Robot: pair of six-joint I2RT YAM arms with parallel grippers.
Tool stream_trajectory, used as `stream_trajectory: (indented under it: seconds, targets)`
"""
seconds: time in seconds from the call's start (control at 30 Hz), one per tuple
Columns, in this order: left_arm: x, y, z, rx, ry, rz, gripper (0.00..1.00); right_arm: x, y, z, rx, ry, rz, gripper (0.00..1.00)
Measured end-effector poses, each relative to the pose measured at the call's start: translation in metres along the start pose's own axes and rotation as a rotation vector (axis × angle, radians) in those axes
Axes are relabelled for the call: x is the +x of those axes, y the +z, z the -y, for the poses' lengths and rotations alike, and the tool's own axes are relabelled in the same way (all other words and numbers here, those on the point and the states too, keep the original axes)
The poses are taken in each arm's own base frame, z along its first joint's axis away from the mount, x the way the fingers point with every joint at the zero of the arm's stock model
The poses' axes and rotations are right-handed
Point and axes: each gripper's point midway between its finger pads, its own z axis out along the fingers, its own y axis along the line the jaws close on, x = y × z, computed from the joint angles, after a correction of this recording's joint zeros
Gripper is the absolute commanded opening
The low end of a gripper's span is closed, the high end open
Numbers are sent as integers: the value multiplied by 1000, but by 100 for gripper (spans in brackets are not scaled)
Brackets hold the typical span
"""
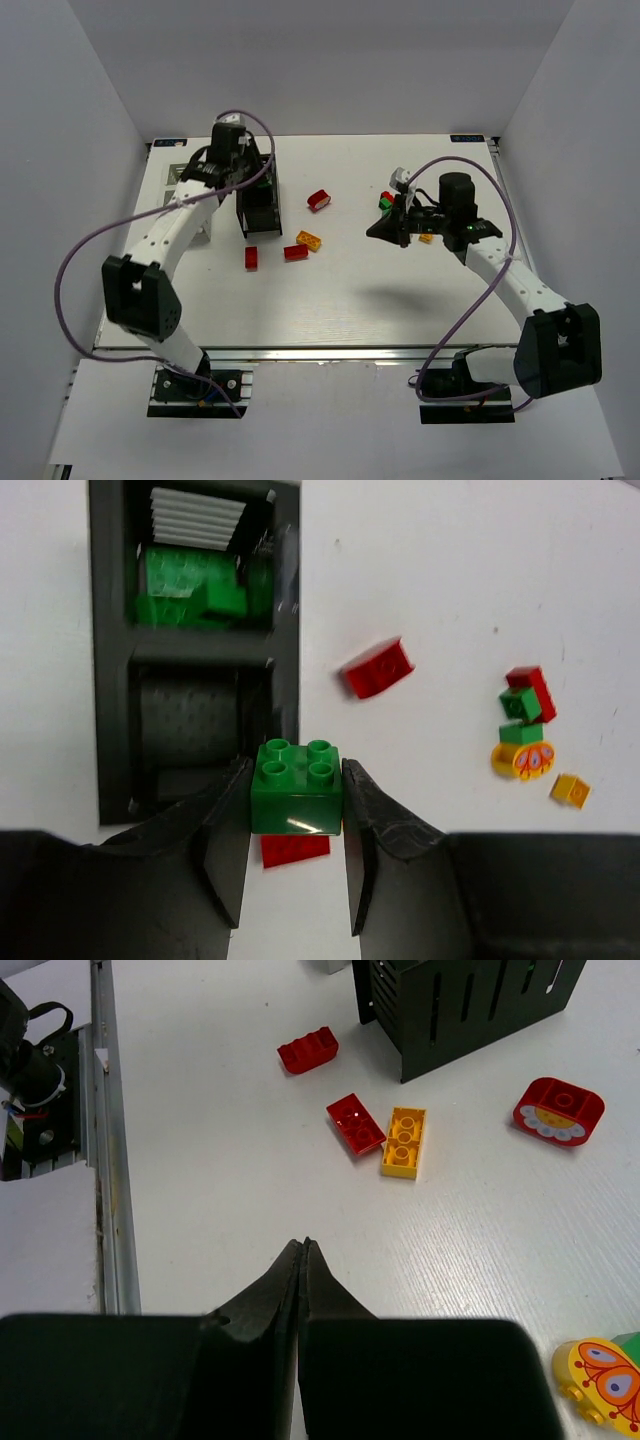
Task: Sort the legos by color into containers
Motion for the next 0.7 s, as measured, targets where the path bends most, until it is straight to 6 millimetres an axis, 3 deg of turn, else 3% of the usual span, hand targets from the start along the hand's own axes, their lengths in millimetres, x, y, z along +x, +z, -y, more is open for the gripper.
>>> stream_trajectory:
  seconds: [0.17, 0.4, 0.53, 0.7]
  targets:
    - [-33, 45, 7, -18, 15, 8, 15, 3, -5, -5, 6, -1, 0, 0]
    - [-70, 84, -18, -76, -29, 27, 16, 10, -12, 0, 35, 16, -5, 0]
    - [-79, 97, -32, -103, -47, 27, 16, 10, -16, 3, 49, 15, -2, 2]
    - [-71, 111, -40, -123, -51, -7, 18, 10, -19, 7, 65, 12, -1, 8]
